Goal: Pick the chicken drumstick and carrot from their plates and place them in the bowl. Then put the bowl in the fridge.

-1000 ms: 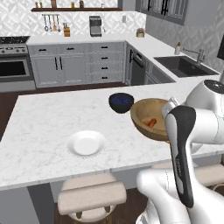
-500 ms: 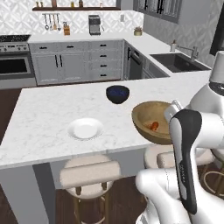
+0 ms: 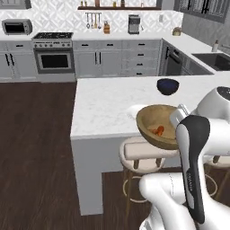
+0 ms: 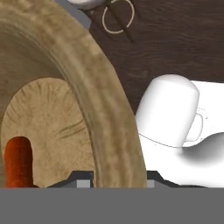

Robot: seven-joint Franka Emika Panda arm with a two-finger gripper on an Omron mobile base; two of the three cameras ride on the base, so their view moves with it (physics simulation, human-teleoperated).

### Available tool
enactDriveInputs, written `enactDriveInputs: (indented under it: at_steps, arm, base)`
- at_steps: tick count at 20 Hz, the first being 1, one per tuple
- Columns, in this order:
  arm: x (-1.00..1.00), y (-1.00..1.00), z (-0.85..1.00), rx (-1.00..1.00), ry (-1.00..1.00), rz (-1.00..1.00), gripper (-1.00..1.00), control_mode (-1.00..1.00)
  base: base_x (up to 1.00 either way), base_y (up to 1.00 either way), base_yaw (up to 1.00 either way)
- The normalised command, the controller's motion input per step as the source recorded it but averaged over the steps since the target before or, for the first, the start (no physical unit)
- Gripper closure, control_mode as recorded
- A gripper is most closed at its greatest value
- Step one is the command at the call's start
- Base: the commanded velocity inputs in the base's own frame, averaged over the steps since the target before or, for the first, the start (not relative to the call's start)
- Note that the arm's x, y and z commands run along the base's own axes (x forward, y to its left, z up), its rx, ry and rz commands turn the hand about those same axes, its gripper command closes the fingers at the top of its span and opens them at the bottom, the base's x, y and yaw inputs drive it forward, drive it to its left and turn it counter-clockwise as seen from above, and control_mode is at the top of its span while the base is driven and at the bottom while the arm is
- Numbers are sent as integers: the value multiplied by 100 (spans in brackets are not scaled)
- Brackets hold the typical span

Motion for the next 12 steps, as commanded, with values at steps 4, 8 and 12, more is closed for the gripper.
enactDriveInputs:
  at_steps: [4, 8, 12]
  arm:
    - [0, 0, 0, 0, 0, 0, 100, 100]
    - [0, 0, 0, 0, 0, 0, 100, 100]
    - [0, 0, 0, 0, 0, 0, 100, 100]
  base:
    - [22, 100, 10]
    - [55, 100, 0]
    - [65, 100, 0]
